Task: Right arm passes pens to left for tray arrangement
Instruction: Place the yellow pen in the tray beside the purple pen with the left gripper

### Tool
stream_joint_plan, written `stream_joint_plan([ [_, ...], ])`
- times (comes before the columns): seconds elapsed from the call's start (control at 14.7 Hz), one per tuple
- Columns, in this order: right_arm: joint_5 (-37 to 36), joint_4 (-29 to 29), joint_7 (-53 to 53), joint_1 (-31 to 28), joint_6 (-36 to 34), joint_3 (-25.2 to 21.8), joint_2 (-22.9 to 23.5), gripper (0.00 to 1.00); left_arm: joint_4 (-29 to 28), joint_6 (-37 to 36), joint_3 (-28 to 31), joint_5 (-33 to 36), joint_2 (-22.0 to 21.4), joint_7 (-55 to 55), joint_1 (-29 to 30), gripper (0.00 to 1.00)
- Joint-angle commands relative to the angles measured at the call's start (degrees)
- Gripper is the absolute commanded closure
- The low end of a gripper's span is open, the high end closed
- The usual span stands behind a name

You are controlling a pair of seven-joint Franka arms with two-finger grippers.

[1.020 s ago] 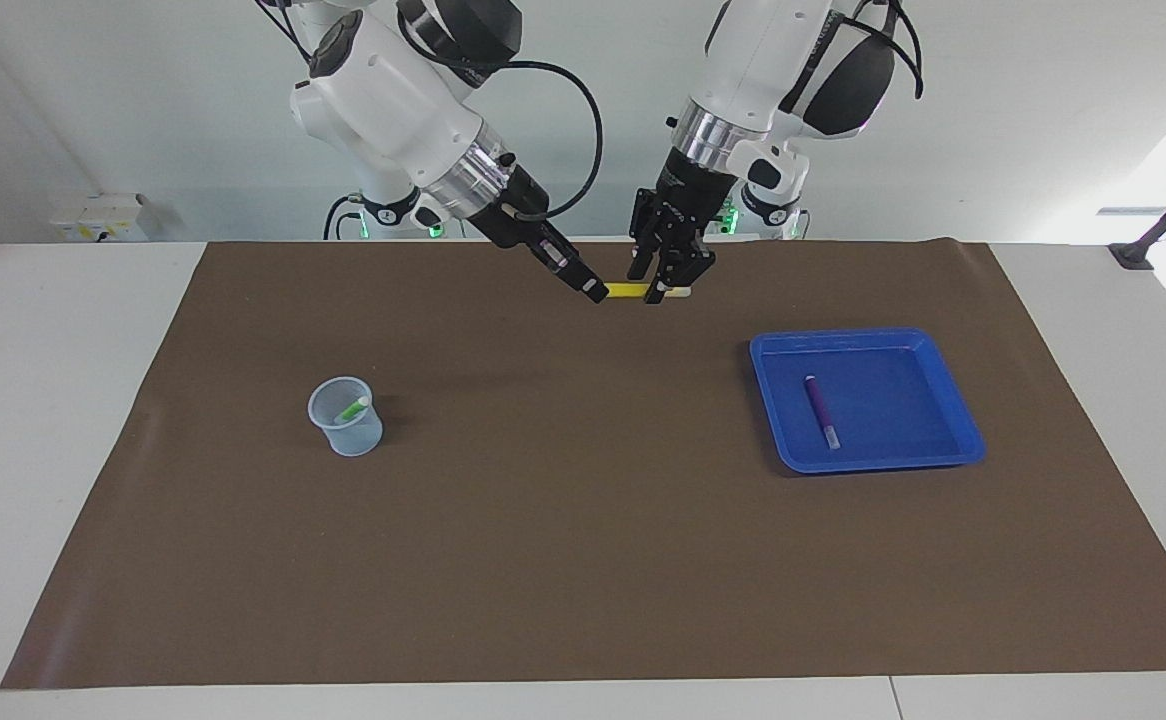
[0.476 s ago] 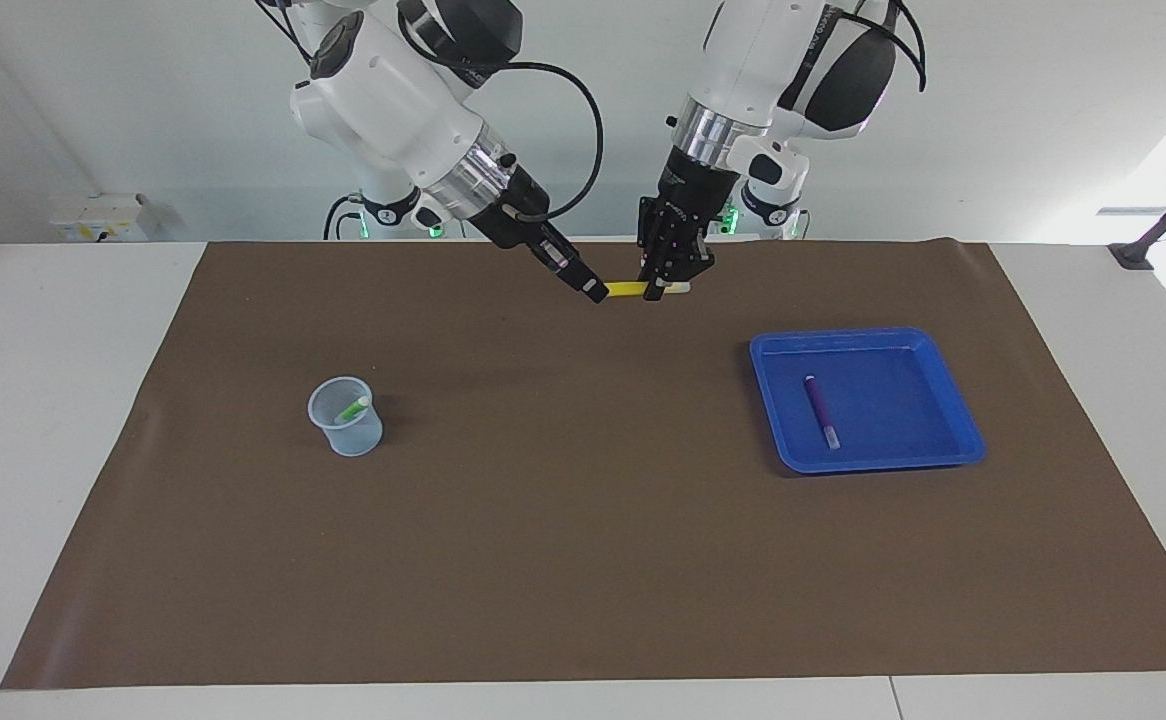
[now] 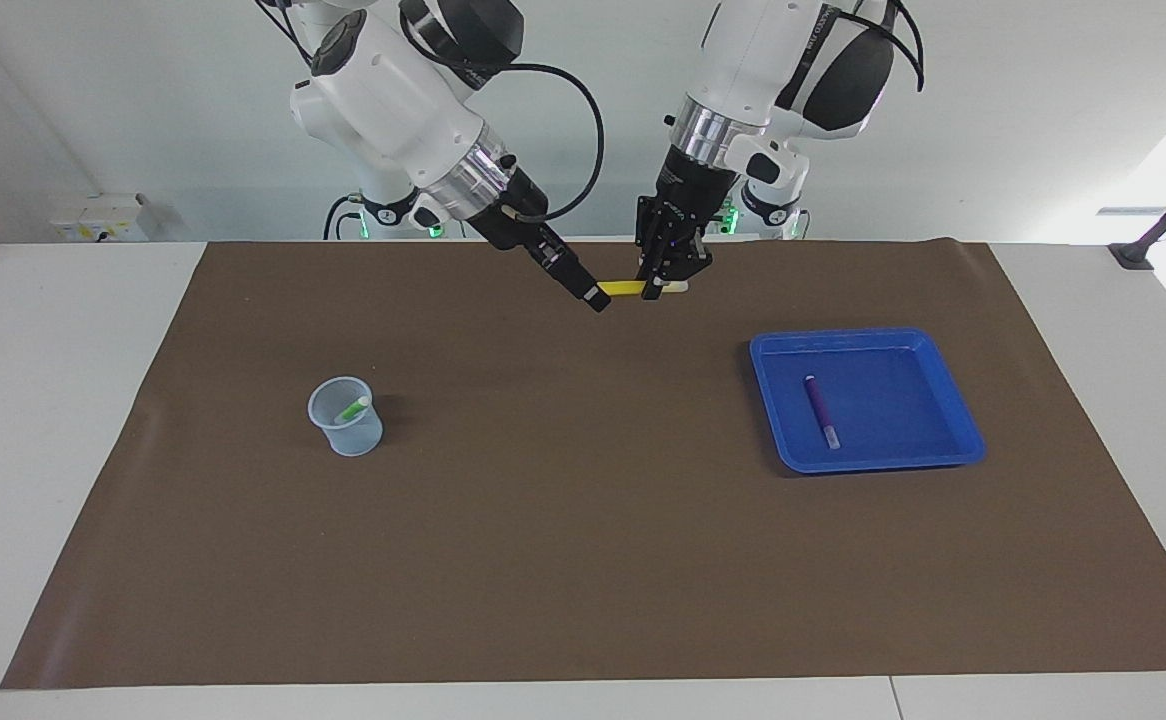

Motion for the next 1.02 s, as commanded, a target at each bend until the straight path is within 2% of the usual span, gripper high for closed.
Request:
stream_joint_plan([
  [0.0,-5.07,0.89,-4.18,-1.31,-2.8,0.29,1.05,0.05,0.08,1.32,0.7,0.54,0.47,5.56,0.54,1.0],
  [0.2,-9.99,0.89,-13.22,-4.64,-8.25,-0.07,0.88,0.05,-0.35,-1.21,0.7,0.36,0.38,20.56,5.1,1.0],
  [0.41,-17.19,0.54,-28.5,-7.2,-15.11,-0.07,1.14,0.05,-2.1,-4.12,0.53,-2.88,-0.05,41.82,12.12,1.0],
  [0.61,-24.92,-0.43,-37.91,-9.22,-17.49,-0.07,2.19,0.05,-4.75,-7.36,0.62,-6.66,-0.93,63.44,20.38,1.0],
  [0.95,-36.8,-2.62,-51.72,-12.83,-17.67,-0.07,4.74,0.07,-6.68,-13.53,0.79,-6.06,-0.5,96.41,29.79,1.0],
])
